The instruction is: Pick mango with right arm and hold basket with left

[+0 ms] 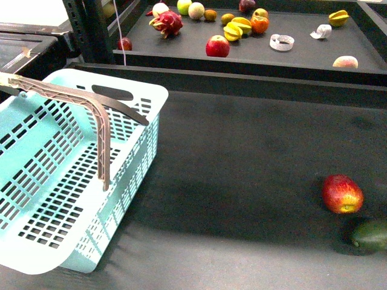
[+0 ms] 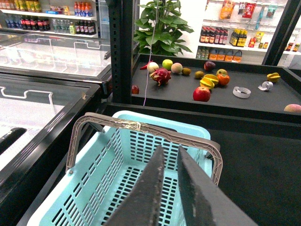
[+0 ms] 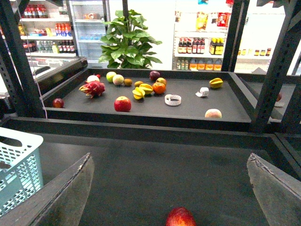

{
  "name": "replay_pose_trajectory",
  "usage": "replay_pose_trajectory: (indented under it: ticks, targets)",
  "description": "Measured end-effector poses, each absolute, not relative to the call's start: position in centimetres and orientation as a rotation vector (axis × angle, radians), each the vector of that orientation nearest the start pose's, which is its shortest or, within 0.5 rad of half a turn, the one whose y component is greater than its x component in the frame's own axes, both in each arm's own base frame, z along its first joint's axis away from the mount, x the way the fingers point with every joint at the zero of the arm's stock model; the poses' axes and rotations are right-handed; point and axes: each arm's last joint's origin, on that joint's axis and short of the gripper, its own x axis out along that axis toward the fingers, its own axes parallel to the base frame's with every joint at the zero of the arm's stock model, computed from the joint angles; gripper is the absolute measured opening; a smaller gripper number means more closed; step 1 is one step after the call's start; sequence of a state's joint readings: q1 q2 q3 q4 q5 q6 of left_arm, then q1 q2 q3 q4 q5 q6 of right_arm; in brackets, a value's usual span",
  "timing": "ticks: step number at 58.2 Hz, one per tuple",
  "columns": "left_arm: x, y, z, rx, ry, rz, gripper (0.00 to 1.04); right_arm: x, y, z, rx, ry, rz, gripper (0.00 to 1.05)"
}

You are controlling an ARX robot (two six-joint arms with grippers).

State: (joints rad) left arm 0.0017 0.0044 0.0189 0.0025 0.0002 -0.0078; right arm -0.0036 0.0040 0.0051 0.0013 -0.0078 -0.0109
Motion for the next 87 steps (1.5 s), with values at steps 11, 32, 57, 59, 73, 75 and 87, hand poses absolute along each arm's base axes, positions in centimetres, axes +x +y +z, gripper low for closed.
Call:
replay_pose_trajectory:
  ticks: [11, 32, 57, 59, 73, 75, 87]
  targets:
    - [9.7, 0.0, 17.0, -0.008, -0.017, 0.001, 0.56, 9.8, 0.0, 16.5, -0.011, -0.003, 0.004, 0.97]
    - [10.0, -0.1, 16.7, -0.159, 0.191, 0.246, 0.97, 9.8, 0.0, 16.5, -0.011, -0.002, 0.004, 0.97]
    - [25.2, -1.0, 14.5, -0.947, 0.277, 0.510, 0.97, 9.8, 0.0, 16.5, -0.011, -0.003, 0.005, 0.97]
    - [26.2, -1.3, 14.0, -0.957, 0.293, 0.510, 0.97, 9.8, 0.0, 16.5, -0.011, -0.003, 0.005, 0.97]
    - [32.5, -2.5, 12.0, -0.999, 0.333, 0.462, 0.97, 9.8, 0.0, 16.5, -0.011, -0.003, 0.005, 0.97]
    - [33.2, -2.7, 11.8, -1.003, 0.335, 0.459, 0.97, 9.8, 0.0, 16.5, -0.011, -0.003, 0.005, 0.97]
    - [35.9, -4.0, 10.4, -1.017, 0.361, 0.431, 0.97, 9.8, 0.0, 16.5, -0.011, -0.003, 0.005, 0.97]
